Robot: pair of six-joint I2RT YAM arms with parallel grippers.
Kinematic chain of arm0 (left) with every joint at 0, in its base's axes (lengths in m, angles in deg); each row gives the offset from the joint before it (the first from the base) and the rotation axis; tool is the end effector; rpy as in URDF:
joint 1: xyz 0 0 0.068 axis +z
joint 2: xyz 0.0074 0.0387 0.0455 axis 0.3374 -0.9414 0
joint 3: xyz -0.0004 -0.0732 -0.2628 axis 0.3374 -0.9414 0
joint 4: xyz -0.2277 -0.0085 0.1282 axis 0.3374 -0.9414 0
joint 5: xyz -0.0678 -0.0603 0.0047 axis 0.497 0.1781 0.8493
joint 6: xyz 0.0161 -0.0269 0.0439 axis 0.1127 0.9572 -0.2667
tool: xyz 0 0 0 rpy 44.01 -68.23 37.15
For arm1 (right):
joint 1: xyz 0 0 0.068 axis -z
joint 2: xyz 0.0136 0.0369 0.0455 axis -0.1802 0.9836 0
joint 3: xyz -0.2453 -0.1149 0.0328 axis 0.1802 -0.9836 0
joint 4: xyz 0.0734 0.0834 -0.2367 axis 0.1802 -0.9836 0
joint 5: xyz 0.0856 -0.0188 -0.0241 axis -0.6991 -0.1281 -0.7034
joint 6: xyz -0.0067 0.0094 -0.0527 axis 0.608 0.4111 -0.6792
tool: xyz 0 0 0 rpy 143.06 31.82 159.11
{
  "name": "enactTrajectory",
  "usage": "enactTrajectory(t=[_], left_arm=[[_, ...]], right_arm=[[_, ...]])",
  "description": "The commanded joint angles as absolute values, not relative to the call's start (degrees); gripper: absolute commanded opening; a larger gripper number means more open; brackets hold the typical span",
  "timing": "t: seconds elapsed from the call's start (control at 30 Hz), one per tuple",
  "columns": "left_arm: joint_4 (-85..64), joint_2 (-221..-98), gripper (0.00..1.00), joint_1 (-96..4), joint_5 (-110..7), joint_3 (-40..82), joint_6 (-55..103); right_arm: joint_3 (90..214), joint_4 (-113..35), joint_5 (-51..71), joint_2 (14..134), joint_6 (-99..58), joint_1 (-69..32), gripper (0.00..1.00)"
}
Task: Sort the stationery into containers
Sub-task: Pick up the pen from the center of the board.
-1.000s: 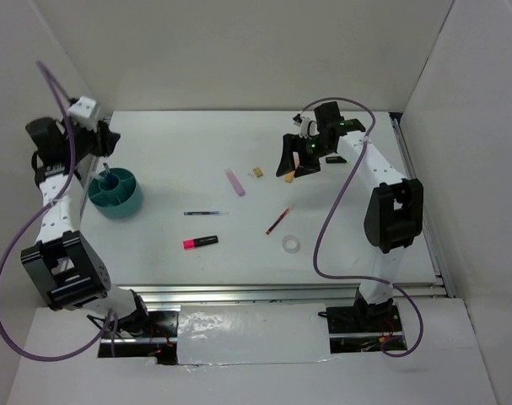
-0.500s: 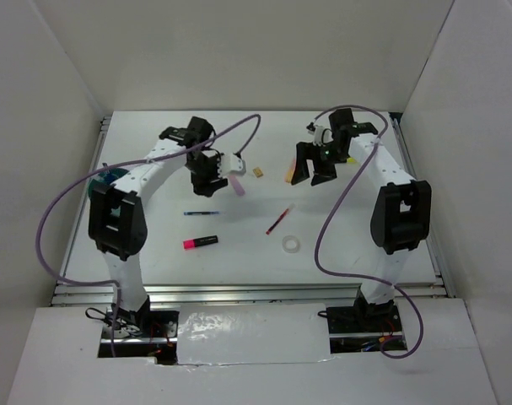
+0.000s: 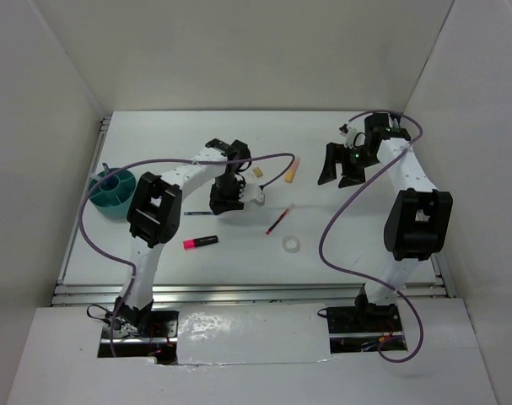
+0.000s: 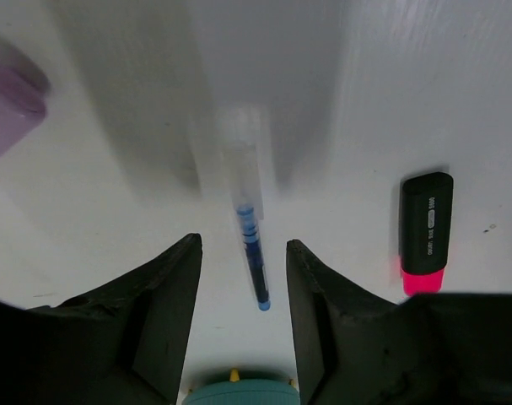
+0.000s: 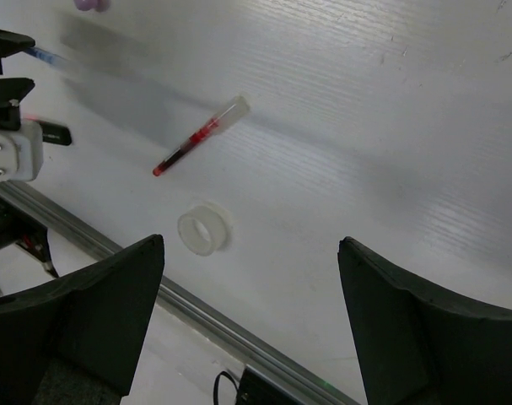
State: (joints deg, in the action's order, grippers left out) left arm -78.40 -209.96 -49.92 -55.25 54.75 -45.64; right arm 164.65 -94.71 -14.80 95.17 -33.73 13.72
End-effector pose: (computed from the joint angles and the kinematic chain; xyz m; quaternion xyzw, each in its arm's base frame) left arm 0.3725 -0.2199 0.1942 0.6981 0.7139 -0.0276 0.0476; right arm 0.3637 -0.0025 0.2719 -0.0705 0.9461 0.2568 0.1846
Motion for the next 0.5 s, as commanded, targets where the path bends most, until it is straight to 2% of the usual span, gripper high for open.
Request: enactTrajectory(t=[0.0, 0.3, 0.47], left_arm=[[-80.4, -211.0, 0.55, -50.9, -59.0, 53.2, -45.1], [-80.1, -213.4, 0.5, -52.6, -59.2, 52.1, -43.5], [-78.5, -215.1, 0.44, -54.1, -59.3, 52.0, -42.1]], right_arm=[[164.2, -96.3, -16.6, 92.3, -35.5, 14.2, 0.9], [163.3, -95.8, -17.7, 93.5, -35.8, 15.0, 0.9], [162.8, -95.2, -18.0, 93.4, -35.8, 15.3, 0.9]])
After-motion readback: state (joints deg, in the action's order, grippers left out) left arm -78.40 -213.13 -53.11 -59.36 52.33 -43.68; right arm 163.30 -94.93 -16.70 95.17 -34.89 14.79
